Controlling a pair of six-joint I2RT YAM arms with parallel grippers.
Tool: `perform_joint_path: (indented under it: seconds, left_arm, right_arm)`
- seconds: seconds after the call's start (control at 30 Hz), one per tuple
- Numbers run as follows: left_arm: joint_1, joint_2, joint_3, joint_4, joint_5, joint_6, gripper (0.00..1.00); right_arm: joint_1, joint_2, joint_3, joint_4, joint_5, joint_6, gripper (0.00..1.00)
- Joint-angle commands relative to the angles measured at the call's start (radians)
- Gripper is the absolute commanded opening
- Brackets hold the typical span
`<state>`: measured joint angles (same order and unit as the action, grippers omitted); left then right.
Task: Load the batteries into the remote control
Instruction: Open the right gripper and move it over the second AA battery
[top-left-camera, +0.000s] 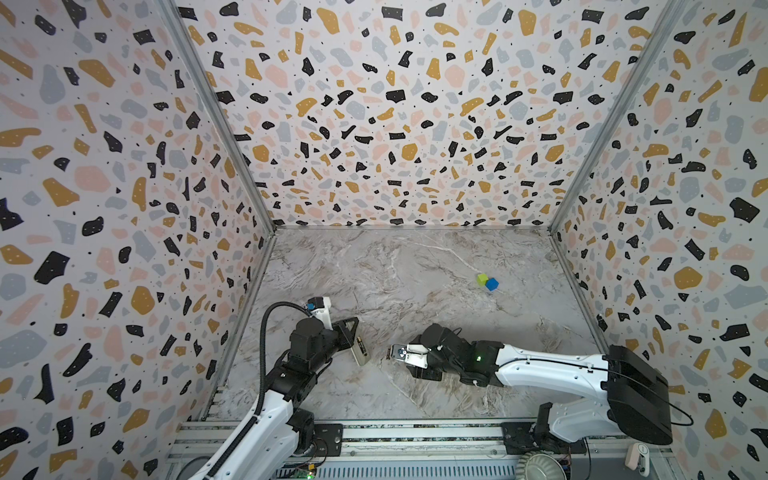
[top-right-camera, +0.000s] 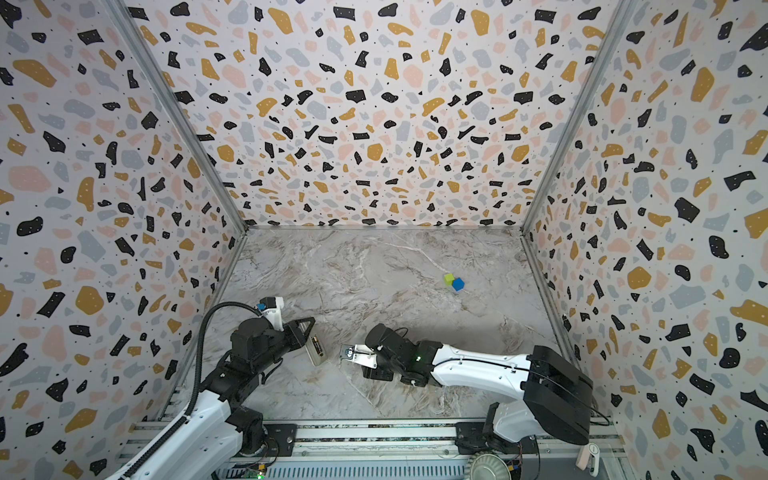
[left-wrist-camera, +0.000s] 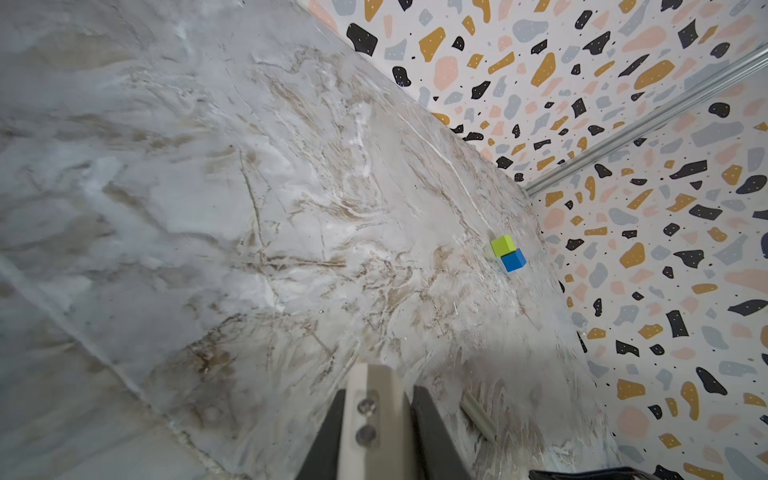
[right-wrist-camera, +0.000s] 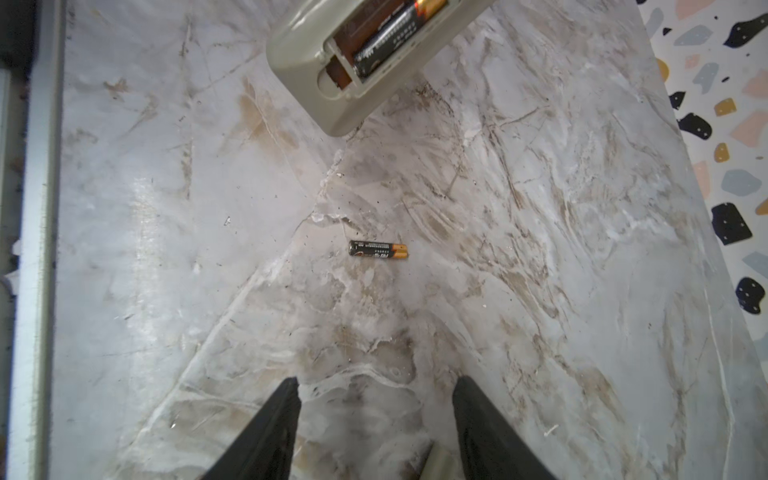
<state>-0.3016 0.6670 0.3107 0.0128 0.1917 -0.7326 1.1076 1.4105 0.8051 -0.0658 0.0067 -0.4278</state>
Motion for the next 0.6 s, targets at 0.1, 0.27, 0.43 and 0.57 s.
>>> perform_joint_path:
  seconds: [0.1,0.27,0.43,0.57]
  left_arm:
    - [0.047,-0.003,-0.016,0.040,0.019,0.022,0.00]
    - [0.096,-0.067,-0.022,0.012,0.002,0.026,0.00]
    - [0.123,-0.099,-0.033,0.025,-0.001,0.013,0.00]
    - [0.144,-0.089,-0.036,0.020,0.009,0.026,0.00]
  right_arm:
    - [-0.058,0.131,0.166,-0.023,-0.204,-0.217,0.61]
    - [-0.063,0.252,0.266,-0.059,-0.203,-0.294,0.61]
    - [-0.078,0.363,0.358,-0.114,-0.227,-0.362,0.59]
    - [-0.099,0.429,0.416,-0.182,-0.245,-0.407,0.56]
